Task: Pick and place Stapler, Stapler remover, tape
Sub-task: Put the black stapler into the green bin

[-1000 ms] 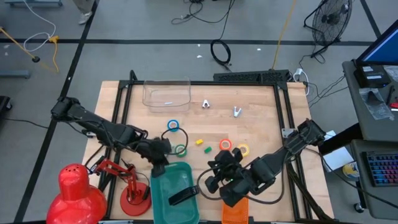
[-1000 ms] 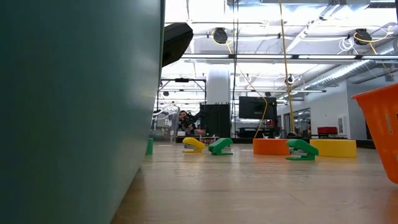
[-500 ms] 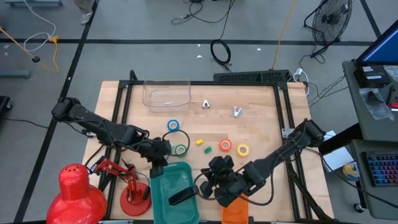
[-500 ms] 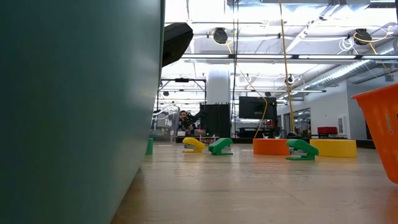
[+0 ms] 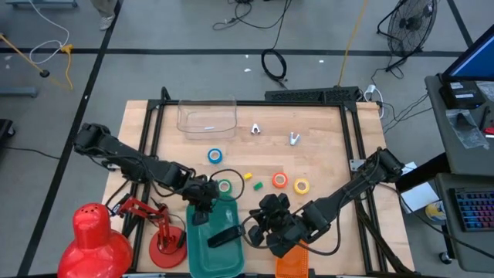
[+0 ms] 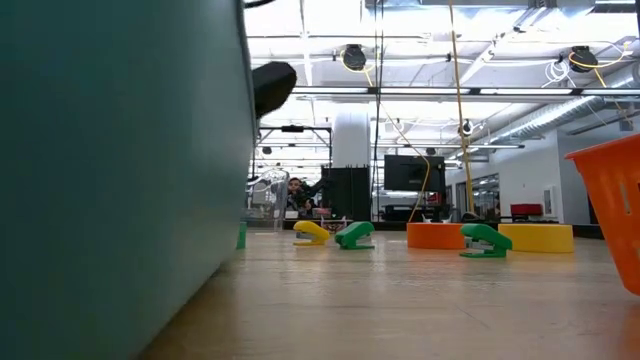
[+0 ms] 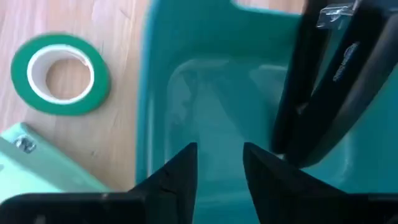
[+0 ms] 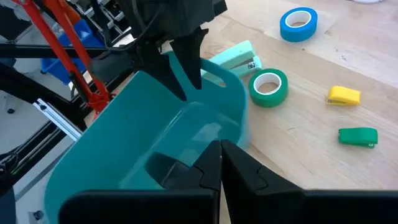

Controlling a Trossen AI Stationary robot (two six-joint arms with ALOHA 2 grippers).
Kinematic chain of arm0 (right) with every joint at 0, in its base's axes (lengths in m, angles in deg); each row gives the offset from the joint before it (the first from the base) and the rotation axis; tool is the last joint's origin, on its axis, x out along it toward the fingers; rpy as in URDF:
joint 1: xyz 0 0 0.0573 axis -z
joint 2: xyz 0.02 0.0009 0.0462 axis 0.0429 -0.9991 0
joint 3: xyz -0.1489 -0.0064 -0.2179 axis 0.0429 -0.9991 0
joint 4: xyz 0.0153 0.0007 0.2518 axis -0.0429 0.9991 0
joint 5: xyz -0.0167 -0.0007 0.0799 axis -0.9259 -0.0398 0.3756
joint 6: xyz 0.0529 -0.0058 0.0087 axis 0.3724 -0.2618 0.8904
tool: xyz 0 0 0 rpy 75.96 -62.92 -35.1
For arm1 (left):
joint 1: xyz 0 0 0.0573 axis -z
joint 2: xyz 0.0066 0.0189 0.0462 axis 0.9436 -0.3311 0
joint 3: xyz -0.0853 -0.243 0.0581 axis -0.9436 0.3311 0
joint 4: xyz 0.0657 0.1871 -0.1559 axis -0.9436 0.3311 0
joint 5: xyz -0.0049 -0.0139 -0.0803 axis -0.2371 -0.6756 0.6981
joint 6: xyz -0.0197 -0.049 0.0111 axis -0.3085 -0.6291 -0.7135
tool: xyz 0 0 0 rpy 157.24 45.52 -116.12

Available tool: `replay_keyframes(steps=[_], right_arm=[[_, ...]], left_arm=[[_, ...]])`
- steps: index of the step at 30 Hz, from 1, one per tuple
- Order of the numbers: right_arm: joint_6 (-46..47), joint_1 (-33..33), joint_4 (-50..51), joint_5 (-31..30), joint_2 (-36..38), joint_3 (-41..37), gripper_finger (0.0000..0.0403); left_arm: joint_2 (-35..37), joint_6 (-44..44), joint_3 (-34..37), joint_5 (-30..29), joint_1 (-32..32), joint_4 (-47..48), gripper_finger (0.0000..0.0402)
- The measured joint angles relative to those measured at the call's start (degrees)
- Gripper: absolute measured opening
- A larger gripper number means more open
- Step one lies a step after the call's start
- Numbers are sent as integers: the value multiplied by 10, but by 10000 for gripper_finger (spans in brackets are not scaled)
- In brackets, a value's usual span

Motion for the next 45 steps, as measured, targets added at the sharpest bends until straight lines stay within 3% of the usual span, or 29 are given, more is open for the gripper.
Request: replay_keyframes(steps=[7,9,16,20,31,38,45], right_arm=[[0,3,-2,0,0,0,0],[0,5,-2,0,0,0,0],[-23,18,-25,0,0,0,0],[-36,24,-37,0,0,0,0],[-43,33,-41,1,0,0,0],[-48,38,-42,2,0,0,0],[-58,42,-45,2,0,0,0]], left_arm=[[24,13,-11,18,-8,8,38],[38,16,-24,0,-11,38,13],[49,53,-48,-37,-32,135,3],[49,96,-49,-41,-40,176,29],[48,114,-49,-24,-50,173,168],[53,113,-50,26,-63,162,186],[45,98,-46,36,-37,135,186]])
